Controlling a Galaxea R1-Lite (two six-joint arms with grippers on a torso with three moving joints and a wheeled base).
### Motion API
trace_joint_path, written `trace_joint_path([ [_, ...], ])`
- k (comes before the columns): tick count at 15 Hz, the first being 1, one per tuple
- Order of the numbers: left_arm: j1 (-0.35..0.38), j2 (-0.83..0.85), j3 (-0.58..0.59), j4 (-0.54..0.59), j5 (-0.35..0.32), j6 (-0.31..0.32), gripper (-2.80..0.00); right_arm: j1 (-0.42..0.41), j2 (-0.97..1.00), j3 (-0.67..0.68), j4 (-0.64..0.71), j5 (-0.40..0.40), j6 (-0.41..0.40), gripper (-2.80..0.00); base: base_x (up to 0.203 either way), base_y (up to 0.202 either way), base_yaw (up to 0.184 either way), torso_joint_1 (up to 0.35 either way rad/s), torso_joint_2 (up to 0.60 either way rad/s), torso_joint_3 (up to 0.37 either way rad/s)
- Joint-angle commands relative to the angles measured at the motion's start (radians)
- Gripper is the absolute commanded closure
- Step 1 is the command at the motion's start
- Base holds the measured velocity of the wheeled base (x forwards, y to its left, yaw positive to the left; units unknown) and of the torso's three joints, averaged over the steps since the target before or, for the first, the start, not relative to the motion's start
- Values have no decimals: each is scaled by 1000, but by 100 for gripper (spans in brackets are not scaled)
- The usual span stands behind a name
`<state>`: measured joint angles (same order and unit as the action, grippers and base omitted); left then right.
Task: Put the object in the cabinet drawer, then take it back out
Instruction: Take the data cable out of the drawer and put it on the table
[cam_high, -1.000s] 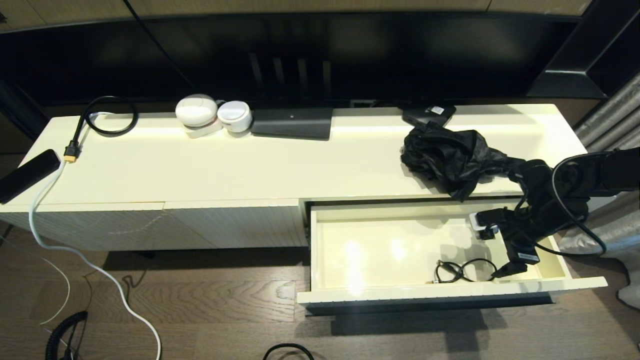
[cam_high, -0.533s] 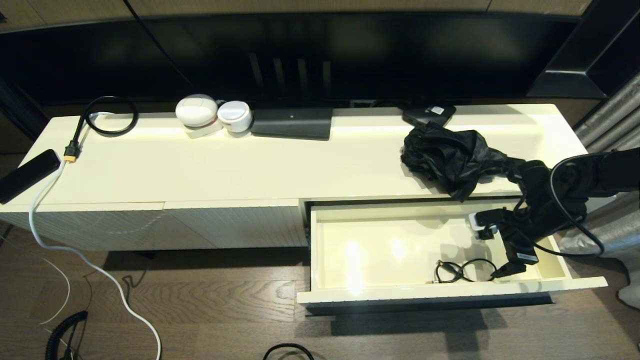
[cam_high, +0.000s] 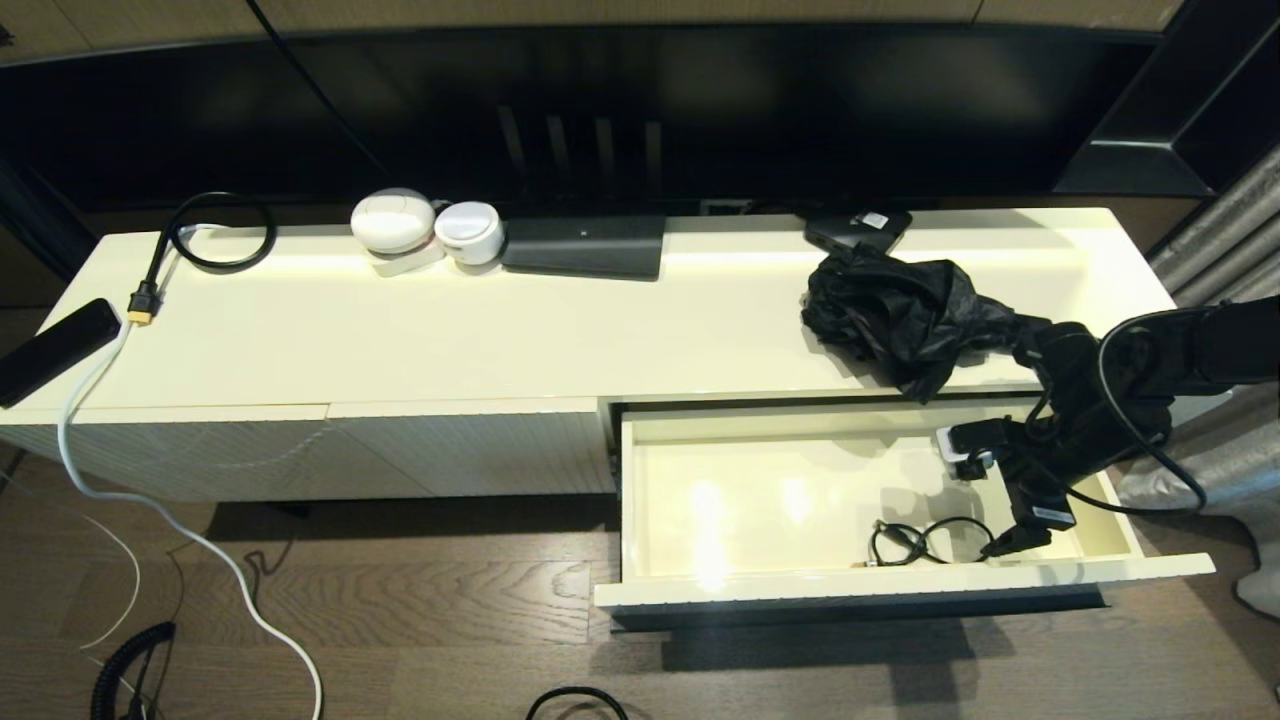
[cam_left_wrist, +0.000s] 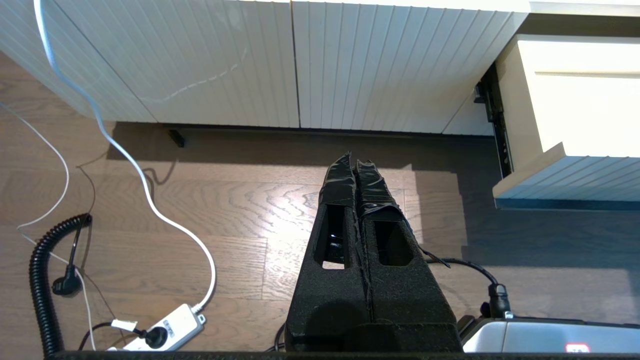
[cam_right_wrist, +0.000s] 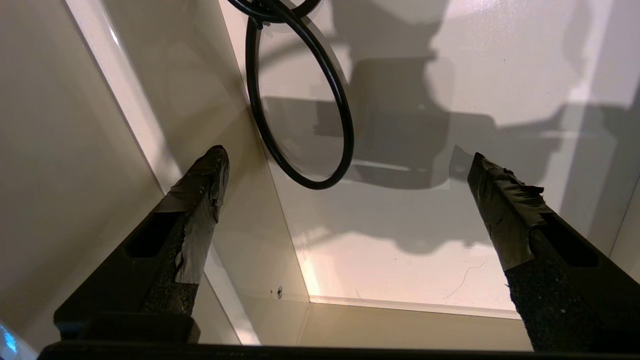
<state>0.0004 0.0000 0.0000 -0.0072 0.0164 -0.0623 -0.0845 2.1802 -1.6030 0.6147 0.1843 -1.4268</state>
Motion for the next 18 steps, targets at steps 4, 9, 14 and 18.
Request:
trace_joint_path([
  [4,1,0,1,0,0,-1,0,0,-2,-3,4,1,-7,-280,0,0,0,0,0,0],
  [9,0,0,0,0,0,-1,0,0,3,-3,4,1,-7,-280,0,0,0,0,0,0],
  [14,1,0,0,0,0,-1,0,0,26,-34,5,-6,-7,-280,0,0,0,0,0,0],
  [18,1,0,1,-1,0,-1,0,0,35,-41,5,-6,-6,-280,0,0,0,0,0,0],
])
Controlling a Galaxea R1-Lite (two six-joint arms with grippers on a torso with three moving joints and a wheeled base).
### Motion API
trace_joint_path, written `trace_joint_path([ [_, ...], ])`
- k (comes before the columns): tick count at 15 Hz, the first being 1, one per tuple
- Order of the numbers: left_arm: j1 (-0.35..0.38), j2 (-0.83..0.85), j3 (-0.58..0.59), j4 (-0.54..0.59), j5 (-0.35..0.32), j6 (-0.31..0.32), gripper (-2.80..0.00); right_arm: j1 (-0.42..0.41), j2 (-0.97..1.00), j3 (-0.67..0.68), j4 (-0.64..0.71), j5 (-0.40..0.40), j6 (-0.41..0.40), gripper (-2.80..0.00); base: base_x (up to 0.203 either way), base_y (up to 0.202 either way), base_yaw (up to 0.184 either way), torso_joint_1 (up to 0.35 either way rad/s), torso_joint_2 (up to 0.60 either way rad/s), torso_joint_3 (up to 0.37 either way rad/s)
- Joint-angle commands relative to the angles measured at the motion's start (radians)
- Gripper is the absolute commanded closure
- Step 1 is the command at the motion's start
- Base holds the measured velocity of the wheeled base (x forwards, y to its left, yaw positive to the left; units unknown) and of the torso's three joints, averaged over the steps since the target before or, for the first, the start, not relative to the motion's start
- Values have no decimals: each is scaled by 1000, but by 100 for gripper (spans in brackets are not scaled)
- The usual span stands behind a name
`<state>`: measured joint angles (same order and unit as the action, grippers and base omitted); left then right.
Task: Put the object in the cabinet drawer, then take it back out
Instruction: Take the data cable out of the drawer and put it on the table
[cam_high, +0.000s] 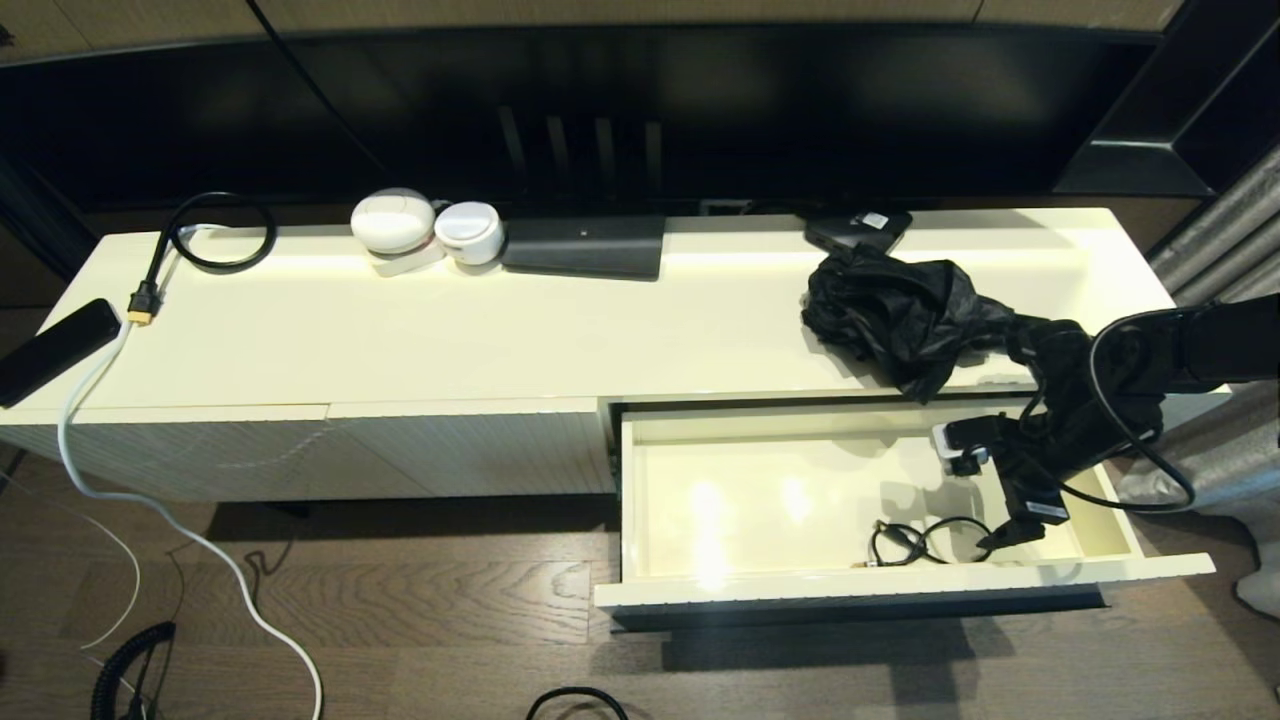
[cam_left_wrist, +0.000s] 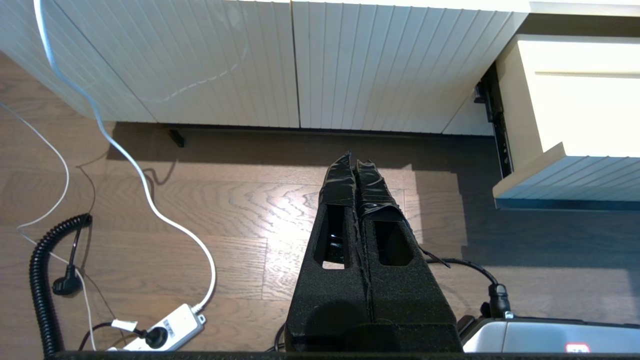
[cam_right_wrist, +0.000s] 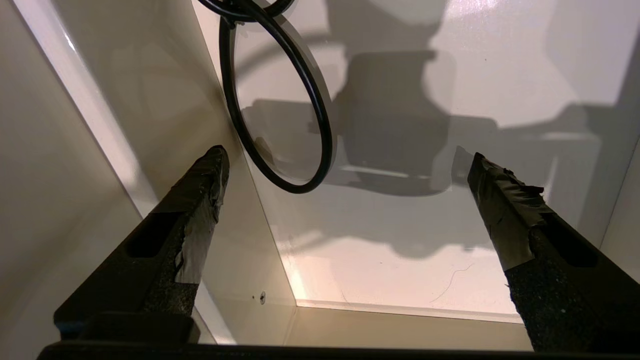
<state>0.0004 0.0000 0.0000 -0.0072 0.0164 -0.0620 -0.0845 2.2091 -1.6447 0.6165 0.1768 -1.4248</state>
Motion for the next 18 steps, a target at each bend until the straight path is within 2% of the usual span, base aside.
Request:
trace_joint_path([
  [1,1,0,0,0,0,-1,0,0,6,3,3,1,-8,-280,0,0,0,0,0,0],
  [18,1,0,0,0,0,-1,0,0,38,-29,5,0,3,-280,0,0,0,0,0,0],
])
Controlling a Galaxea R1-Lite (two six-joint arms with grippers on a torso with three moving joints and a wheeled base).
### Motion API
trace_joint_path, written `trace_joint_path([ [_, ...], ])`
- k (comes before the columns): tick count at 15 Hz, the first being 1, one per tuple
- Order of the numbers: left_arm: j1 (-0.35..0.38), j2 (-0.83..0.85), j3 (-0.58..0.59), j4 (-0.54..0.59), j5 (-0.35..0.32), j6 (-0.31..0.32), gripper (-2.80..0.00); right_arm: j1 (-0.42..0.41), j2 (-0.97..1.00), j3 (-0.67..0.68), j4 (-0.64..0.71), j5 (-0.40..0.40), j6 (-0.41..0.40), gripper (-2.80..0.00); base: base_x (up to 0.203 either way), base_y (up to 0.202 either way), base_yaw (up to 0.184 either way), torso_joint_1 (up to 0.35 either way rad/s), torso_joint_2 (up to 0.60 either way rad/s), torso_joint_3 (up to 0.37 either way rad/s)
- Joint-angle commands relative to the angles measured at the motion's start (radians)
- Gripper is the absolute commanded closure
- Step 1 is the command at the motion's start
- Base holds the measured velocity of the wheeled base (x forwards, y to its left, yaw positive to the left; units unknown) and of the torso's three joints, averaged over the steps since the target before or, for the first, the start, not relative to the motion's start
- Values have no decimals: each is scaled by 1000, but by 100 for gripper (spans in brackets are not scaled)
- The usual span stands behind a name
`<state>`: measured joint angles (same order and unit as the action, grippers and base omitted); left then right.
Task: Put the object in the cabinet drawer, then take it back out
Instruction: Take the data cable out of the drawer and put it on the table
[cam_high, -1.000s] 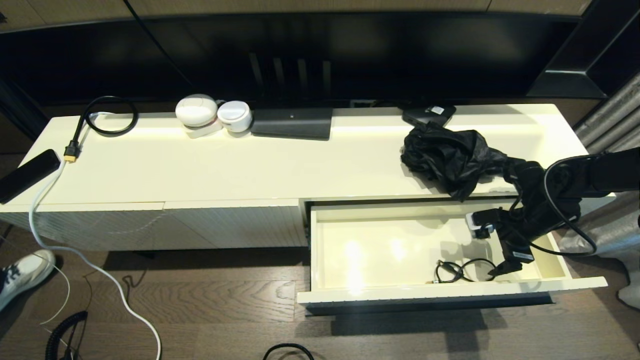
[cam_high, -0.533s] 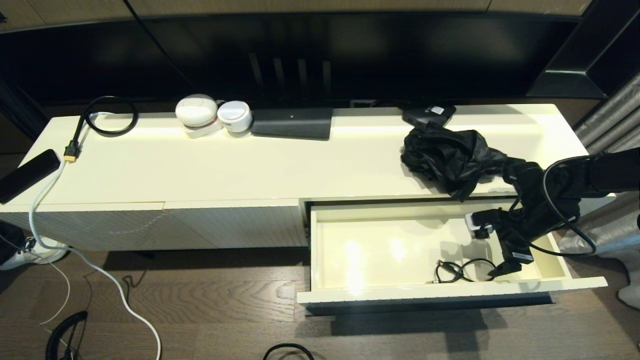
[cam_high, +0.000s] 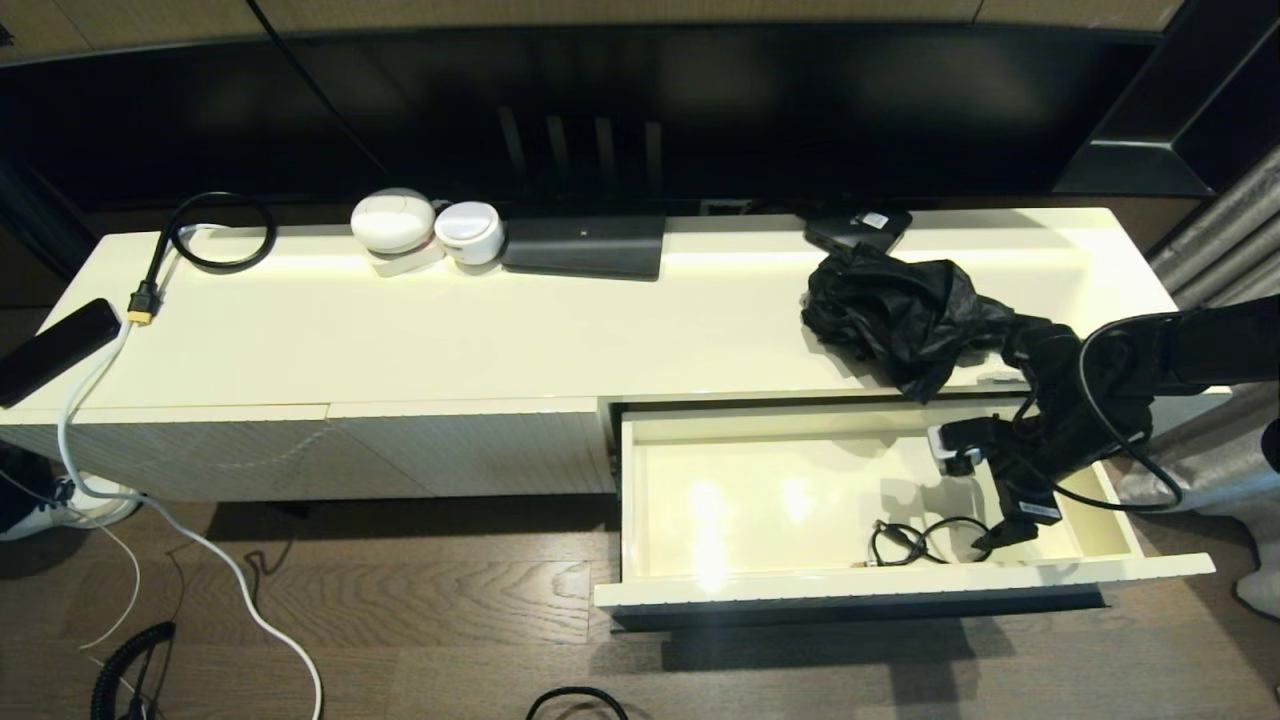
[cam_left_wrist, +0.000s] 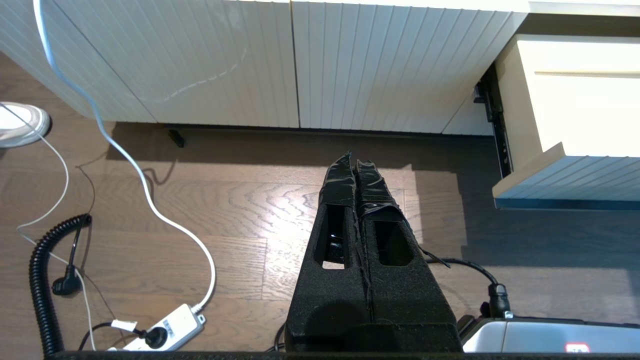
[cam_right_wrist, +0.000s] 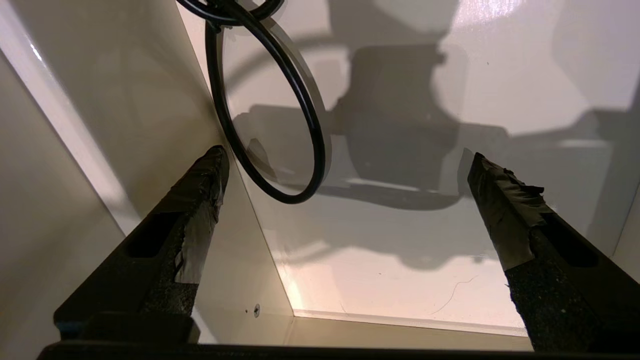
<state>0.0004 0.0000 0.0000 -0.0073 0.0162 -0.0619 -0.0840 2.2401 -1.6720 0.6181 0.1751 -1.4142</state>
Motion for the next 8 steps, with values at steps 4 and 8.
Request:
trace_joint_path([
  [4,0,0,0,0,1,-1,0,1,10,-3,3,-2,-6,-280,0,0,0,0,0,0],
  [8,0,0,0,0,1,-1,0,0,12,-2,3,-2,-6,-280,0,0,0,0,0,0],
])
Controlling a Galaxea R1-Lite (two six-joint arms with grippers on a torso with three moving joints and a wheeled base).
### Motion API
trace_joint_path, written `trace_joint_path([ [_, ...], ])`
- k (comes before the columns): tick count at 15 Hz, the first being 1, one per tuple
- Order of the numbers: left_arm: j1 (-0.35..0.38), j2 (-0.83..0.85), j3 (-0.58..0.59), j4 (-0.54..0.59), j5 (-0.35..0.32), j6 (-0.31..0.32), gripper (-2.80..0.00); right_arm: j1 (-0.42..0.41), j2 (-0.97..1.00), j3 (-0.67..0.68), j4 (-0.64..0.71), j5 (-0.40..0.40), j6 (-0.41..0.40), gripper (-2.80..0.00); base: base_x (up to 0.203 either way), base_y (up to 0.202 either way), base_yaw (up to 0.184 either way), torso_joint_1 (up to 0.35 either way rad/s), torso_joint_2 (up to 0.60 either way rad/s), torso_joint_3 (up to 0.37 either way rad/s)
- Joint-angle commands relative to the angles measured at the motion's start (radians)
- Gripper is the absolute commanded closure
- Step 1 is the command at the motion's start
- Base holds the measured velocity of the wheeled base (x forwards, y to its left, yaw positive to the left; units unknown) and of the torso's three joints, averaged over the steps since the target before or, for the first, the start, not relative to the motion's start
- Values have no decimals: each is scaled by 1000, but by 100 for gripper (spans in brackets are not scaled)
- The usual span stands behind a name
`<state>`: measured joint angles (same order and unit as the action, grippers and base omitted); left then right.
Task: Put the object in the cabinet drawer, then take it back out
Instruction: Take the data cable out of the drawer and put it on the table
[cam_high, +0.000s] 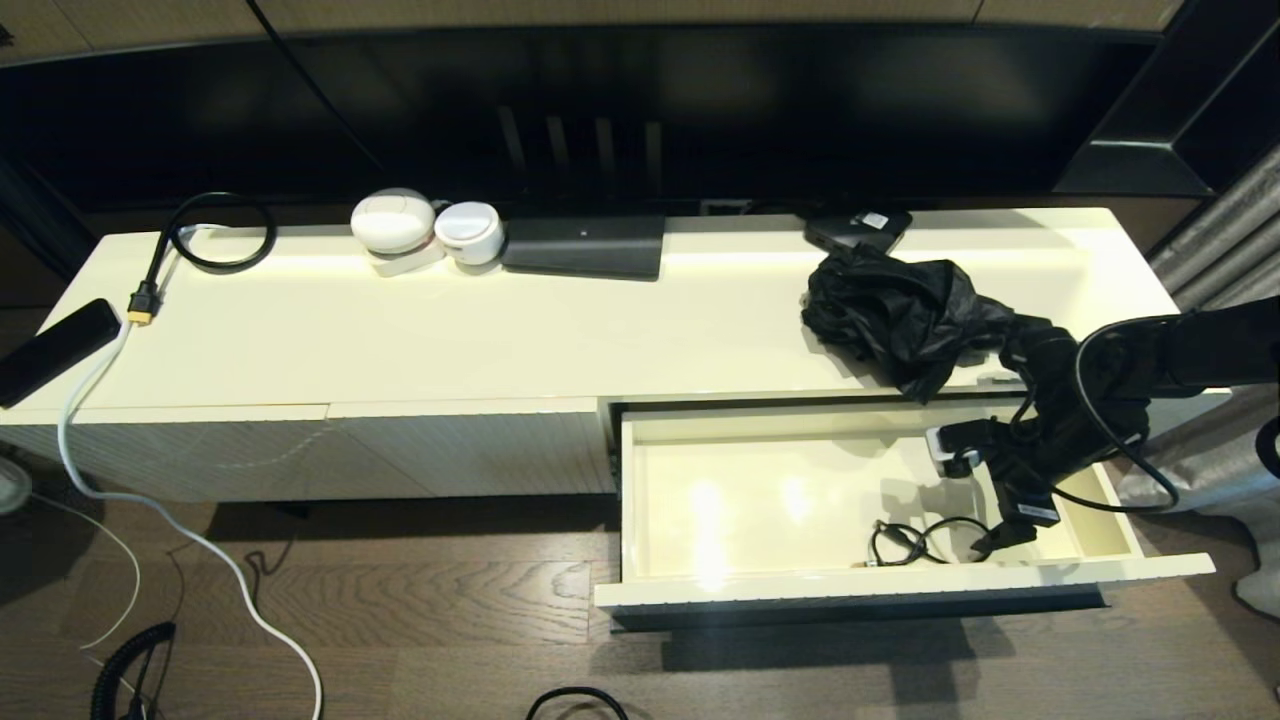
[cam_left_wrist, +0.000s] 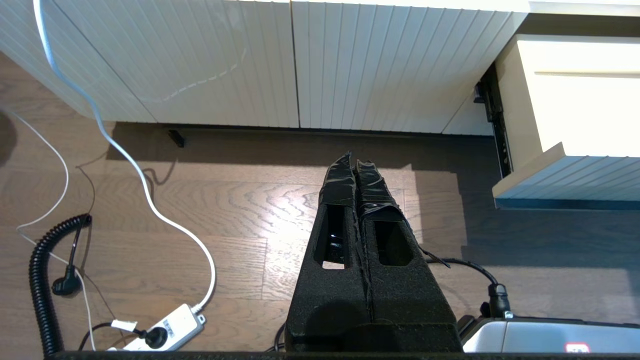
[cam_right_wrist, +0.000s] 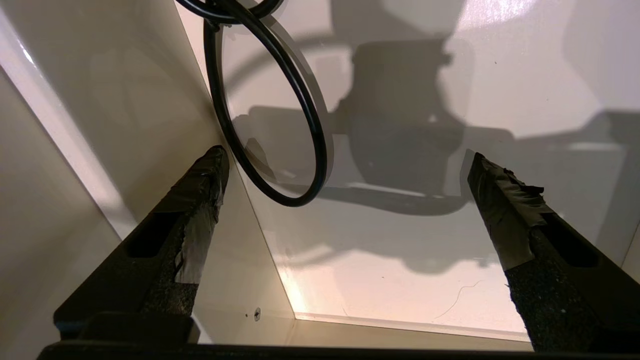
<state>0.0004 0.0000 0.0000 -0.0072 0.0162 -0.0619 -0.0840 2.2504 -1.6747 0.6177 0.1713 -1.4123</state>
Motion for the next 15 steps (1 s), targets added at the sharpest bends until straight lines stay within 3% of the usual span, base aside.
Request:
trace_joint_path([
  [1,1,0,0,0,1,-1,0,1,1,0,4,2,-8,-280,0,0,0,0,0,0],
  [15,0,0,0,-1,1,-1,0,4,18,-14,2,1,7,-280,0,0,0,0,0,0],
])
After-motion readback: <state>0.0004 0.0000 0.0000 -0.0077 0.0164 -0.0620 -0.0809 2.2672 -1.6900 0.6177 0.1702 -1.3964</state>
